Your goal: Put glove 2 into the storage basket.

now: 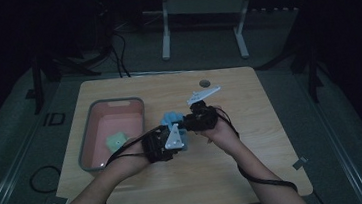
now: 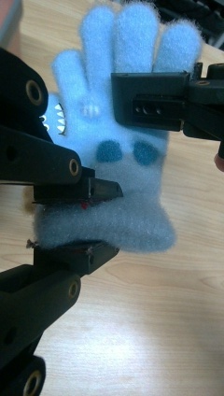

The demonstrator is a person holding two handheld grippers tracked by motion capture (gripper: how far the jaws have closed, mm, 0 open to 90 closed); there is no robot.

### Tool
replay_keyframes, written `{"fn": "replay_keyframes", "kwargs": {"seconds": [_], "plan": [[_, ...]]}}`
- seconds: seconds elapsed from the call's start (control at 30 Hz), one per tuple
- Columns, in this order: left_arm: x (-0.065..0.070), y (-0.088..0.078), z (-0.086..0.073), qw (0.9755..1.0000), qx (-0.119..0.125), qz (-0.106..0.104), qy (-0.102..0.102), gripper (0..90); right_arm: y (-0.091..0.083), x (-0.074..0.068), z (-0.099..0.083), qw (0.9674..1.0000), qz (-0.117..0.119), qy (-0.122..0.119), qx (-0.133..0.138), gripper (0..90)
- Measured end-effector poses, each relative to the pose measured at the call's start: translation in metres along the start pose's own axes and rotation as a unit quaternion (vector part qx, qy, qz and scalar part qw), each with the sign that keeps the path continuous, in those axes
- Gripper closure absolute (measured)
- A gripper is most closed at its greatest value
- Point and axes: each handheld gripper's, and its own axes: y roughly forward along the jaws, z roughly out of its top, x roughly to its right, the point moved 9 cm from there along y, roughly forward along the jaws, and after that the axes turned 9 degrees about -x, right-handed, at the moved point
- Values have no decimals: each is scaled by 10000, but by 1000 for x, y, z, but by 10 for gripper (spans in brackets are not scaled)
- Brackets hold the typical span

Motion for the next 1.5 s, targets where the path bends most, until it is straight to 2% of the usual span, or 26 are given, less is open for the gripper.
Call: {"fn": "replay_keyframes", "kwargs": {"seconds": [0.23,0.63,0.87,0.93,1.23,1.4,1.5], "plan": [[-10,-9,-19,9998,-81,117,-150,749,14,-8,21,9999,69,-84,19,767],[-25,-21,-57,9982,-279,262,-460,749,47,-28,57,9993,220,-277,-105,767],[-30,-27,-83,9966,-332,258,-711,749,69,-40,72,9985,339,-360,-224,769],[-31,-30,-91,9965,-358,246,-719,749,77,-44,76,9980,408,-392,-268,769],[-34,-39,-128,9937,-506,225,-975,749,111,-61,92,9962,667,-426,-356,770],[-35,-39,-145,9913,-580,269,-1149,748,129,-68,99,9951,806,-415,-405,770],[-36,-38,-152,9906,-591,274,-1199,749,138,-71,102,9949,775,-463,-441,769]]}}
